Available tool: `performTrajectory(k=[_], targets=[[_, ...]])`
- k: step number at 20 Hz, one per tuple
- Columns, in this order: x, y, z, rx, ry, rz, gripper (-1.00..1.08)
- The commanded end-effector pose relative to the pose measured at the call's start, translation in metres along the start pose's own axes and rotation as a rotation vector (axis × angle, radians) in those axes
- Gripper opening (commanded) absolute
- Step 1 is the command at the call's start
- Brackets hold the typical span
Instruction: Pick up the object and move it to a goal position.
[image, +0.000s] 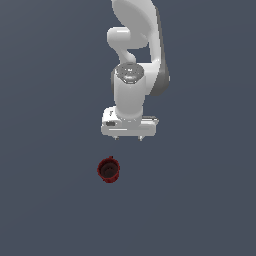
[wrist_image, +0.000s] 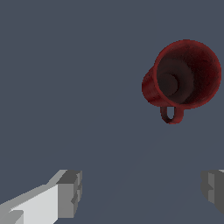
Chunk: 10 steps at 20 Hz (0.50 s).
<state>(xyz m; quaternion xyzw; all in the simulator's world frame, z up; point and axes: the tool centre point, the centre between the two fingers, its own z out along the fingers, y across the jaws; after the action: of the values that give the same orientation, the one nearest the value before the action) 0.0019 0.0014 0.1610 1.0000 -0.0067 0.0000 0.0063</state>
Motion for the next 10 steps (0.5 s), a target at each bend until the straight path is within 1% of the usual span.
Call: performTrajectory(k=[1,10], targets=[[0.000,0.000,0.000,0.000,0.000,0.000,0.28],[0.004,-0.012,-0.009,0.006,0.015,-0.028,0.28]])
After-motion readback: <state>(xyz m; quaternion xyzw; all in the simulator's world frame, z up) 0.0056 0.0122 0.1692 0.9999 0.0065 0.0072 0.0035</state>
